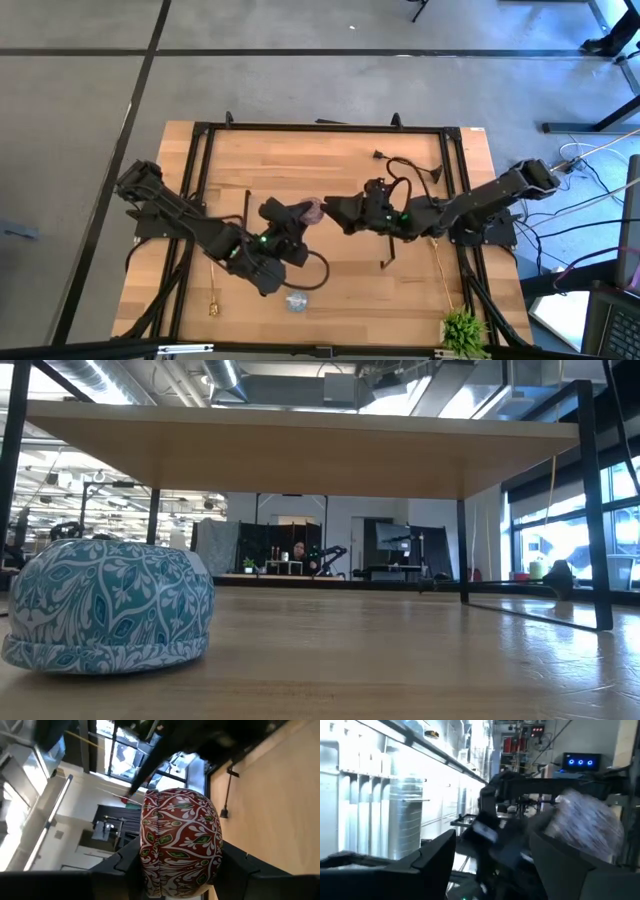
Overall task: Pick & Place candle stick holders
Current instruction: Put the red scented candle on the shelf
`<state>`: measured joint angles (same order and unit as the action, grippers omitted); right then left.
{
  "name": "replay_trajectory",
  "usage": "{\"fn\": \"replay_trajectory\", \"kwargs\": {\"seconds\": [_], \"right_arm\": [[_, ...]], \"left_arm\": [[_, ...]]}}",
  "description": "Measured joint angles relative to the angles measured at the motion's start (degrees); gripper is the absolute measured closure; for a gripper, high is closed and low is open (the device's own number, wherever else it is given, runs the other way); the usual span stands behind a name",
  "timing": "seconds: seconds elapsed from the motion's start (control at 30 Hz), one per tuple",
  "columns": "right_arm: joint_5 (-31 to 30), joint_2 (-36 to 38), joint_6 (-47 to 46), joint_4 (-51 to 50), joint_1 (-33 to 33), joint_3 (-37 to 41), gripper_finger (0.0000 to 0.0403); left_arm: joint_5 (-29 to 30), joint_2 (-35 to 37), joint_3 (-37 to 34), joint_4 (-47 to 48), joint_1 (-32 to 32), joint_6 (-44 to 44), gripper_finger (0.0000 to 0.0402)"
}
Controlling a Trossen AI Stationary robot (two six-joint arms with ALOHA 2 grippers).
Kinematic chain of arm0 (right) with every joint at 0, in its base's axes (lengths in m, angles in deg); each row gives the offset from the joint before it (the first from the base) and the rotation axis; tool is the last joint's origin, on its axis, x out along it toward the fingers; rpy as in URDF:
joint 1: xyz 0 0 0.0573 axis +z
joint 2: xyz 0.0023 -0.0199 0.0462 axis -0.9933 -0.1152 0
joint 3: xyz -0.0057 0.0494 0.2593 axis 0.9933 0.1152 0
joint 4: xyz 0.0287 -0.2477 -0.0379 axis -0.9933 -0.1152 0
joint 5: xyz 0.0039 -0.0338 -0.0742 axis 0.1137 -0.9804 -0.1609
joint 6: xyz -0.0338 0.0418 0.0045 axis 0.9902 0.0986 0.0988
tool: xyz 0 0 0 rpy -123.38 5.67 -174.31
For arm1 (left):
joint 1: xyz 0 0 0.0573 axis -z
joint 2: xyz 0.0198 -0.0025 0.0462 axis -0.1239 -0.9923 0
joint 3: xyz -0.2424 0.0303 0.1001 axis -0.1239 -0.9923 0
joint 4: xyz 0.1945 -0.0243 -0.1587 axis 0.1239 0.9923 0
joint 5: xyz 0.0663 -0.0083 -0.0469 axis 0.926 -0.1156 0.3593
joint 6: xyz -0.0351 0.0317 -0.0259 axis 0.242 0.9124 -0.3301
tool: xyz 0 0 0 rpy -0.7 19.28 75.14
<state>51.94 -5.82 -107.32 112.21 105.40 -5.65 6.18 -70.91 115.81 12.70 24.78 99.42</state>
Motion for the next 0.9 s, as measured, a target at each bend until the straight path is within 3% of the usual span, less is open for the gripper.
{"fn": "replay_trajectory", "kwargs": {"seconds": [0.3,0.43,0.6,0.9], "right_arm": [[0.9,-0.1,-2.9,-3.8,1.0,0.0,0.0146],[4.5,-0.1,-3.7,-6.1,1.2,0.0,0.0146],[7.4,-0.1,-8.1,-14.2,1.2,0.0,0.0136],[6.2,-0.1,-7.8,-11.3,-0.5,0.0,0.0101]], "left_arm": [[4.8,-1.8,0.0,0.4,0.0,2.7,0.0232],[6.8,-0.9,0.0,1.2,-0.5,2.6,0.0232],[6.2,-0.7,0.0,1.1,-0.4,2.2,0.0232],[4.5,-0.7,0.0,1.1,-0.4,1.2,0.0232]]}}
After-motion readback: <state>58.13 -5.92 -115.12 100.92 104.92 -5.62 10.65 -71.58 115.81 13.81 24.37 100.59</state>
